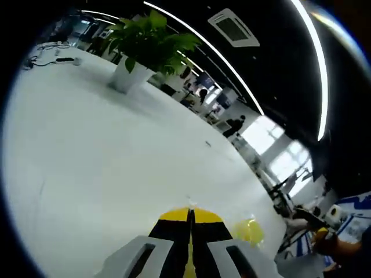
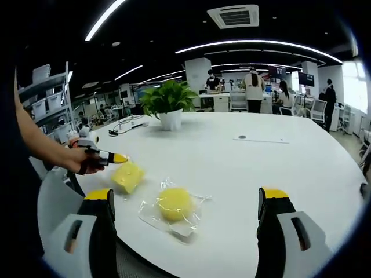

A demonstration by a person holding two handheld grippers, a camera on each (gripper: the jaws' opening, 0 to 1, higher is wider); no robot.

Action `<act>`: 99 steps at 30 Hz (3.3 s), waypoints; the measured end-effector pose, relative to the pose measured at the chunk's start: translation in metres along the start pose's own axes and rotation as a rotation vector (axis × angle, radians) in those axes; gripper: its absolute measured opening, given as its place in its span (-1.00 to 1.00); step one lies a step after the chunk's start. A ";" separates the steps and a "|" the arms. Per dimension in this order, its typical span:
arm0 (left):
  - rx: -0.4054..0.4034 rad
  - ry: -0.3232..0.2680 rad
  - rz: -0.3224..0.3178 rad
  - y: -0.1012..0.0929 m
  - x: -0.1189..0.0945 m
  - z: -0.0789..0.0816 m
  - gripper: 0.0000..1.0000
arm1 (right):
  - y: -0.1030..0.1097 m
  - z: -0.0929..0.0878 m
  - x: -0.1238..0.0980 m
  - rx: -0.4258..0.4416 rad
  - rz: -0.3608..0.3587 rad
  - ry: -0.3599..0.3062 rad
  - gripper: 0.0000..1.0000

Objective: Compare the silicone blocks by pressing each to a similar depth, holding the contact briefly, and releasing to observe deformation and rebound differences across the visible hardness samples.

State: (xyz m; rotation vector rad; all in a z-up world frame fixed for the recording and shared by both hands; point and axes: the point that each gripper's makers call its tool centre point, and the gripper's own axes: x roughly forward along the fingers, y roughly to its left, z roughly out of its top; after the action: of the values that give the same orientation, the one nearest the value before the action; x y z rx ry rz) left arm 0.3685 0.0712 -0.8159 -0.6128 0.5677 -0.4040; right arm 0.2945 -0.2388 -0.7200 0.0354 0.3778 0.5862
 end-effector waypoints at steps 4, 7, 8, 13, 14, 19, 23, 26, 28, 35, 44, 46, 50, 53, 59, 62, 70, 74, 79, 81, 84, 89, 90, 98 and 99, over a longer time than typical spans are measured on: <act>0.021 0.013 0.022 0.006 0.001 -0.004 -1.00 | 0.003 0.000 -0.004 -0.005 -0.001 -0.007 0.93; 0.099 0.054 0.098 0.021 0.001 -0.011 -1.00 | 0.001 -0.001 -0.006 -0.006 -0.004 -0.003 0.93; 0.113 0.084 0.122 0.023 -0.001 -0.017 -1.00 | 0.000 -0.001 -0.006 -0.005 -0.007 0.000 0.93; 0.077 0.086 0.130 0.026 -0.001 -0.021 -1.00 | 0.001 0.008 -0.011 -0.006 -0.016 -0.009 0.93; 0.103 0.089 0.132 0.026 0.000 -0.022 -1.00 | 0.000 0.008 -0.011 -0.008 -0.016 -0.008 0.93; 0.151 0.099 0.132 0.028 0.002 -0.022 -1.00 | -0.003 0.007 -0.011 -0.015 -0.024 -0.003 0.93; 0.233 0.120 0.141 0.029 0.000 -0.023 -1.00 | -0.004 0.008 -0.012 -0.005 -0.032 -0.009 0.93; 0.251 0.125 0.156 0.033 0.000 -0.023 -0.96 | -0.002 0.006 -0.011 -0.007 -0.030 -0.005 0.93; 0.230 0.115 0.168 0.039 0.000 -0.021 -0.86 | 0.000 0.005 -0.011 -0.005 -0.027 -0.002 0.93; 0.283 0.017 0.198 0.047 -0.016 -0.001 0.35 | 0.000 0.007 -0.007 -0.008 -0.019 -0.004 0.93; 0.339 -0.028 0.045 0.018 -0.026 0.019 1.00 | 0.001 0.005 -0.001 -0.011 0.004 0.008 0.93; 0.379 -0.029 0.031 0.010 -0.031 0.025 1.00 | 0.000 0.003 0.001 -0.009 0.010 0.015 0.93; 0.427 -0.054 0.007 -0.006 -0.046 0.043 1.00 | -0.002 0.004 0.003 -0.014 0.023 0.018 0.93; 0.472 -0.081 -0.010 -0.018 -0.062 0.056 1.00 | -0.004 0.005 0.004 -0.019 0.030 0.016 0.93; 0.511 -0.106 -0.016 -0.027 -0.085 0.072 1.00 | -0.009 0.004 0.005 -0.019 0.035 0.019 0.93; 0.528 -0.112 -0.002 -0.026 -0.099 0.078 1.00 | -0.010 0.005 0.005 -0.035 0.043 0.011 0.93; 0.546 -0.120 -0.006 -0.035 -0.127 0.074 1.00 | -0.016 -0.003 0.002 -0.063 0.051 0.041 0.93; 0.553 -0.118 0.006 -0.036 -0.135 0.061 1.00 | -0.017 -0.007 0.001 -0.069 0.057 0.035 0.93; 0.545 -0.109 0.013 -0.035 -0.141 0.042 1.00 | -0.013 -0.017 0.001 -0.074 0.065 0.038 0.93; 0.542 -0.107 0.019 -0.034 -0.144 0.038 1.00 | -0.014 -0.023 0.001 -0.080 0.064 0.052 0.93; 0.556 -0.118 0.025 -0.037 -0.150 0.039 1.00 | -0.013 -0.026 -0.001 -0.086 0.059 0.045 0.93; 0.588 -0.120 0.010 -0.048 -0.153 0.039 1.00 | -0.012 -0.028 -0.002 -0.062 0.049 0.041 0.93; 0.593 -0.119 0.008 -0.050 -0.153 0.039 1.00 | -0.012 -0.027 -0.003 -0.061 0.046 0.033 0.93; 0.632 -0.102 -0.011 -0.059 -0.151 0.035 1.00 | 0.002 -0.034 0.002 -0.078 0.078 0.031 0.93; 0.630 -0.101 -0.010 -0.058 -0.151 0.035 1.00 | 0.003 -0.040 0.004 -0.089 0.074 0.052 0.93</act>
State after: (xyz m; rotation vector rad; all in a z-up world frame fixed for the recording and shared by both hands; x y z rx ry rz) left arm 0.2616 0.1196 -0.6984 -0.0300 0.3124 -0.5273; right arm 0.2813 -0.2368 -0.7581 -0.0521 0.4019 0.6774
